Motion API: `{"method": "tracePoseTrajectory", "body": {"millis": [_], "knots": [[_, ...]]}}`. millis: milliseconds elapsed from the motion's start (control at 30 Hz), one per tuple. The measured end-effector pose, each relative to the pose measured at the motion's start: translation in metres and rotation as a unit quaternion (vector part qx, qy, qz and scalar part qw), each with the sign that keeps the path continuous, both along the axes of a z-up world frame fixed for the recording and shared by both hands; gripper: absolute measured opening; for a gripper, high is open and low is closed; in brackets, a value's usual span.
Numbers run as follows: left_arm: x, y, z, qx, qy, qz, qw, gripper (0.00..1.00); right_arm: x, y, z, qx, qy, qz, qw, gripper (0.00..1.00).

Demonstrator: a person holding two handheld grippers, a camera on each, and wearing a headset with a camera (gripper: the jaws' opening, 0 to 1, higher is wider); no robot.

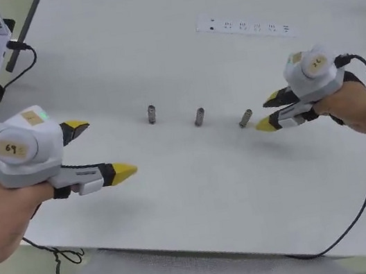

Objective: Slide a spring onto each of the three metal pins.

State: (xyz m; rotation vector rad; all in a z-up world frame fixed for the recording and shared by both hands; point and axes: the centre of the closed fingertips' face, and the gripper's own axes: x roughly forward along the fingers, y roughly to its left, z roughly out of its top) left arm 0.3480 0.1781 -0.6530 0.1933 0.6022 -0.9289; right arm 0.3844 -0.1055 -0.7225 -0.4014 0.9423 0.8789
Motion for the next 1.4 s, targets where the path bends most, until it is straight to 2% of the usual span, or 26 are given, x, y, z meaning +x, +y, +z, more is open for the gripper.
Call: {"method": "tracePoseTrajectory", "body": {"millis": [167,467,933,1200,1400], "knots": [[-0.002,-0.001,0.001,-0.001,0.0,-0.001,1.0,0.72,-0.008,-0.001,0.006,0.014,-0.007,-0.016,0.9997,0.37],[-0.003,-0.003,0.002,-0.001,-0.001,-0.001,1.0,0.72,-0.021,0.001,0.015,0.056,-0.019,-0.055,0.9967,0.38],[-0.003,-0.008,0.006,-0.002,-0.004,-0.004,1.0,0.72,-0.049,0.001,0.029,0.104,-0.036,-0.109,0.9879,0.46],[-0.003,-0.011,0.007,-0.001,-0.005,-0.006,1.0,0.72,-0.065,0.0,0.035,0.121,-0.046,-0.143,0.9812,0.51],[-0.003,-0.013,0.008,-0.001,-0.005,-0.007,1.0,0.72,-0.075,0.001,0.04,0.125,-0.051,-0.16,0.978,0.56]]}}
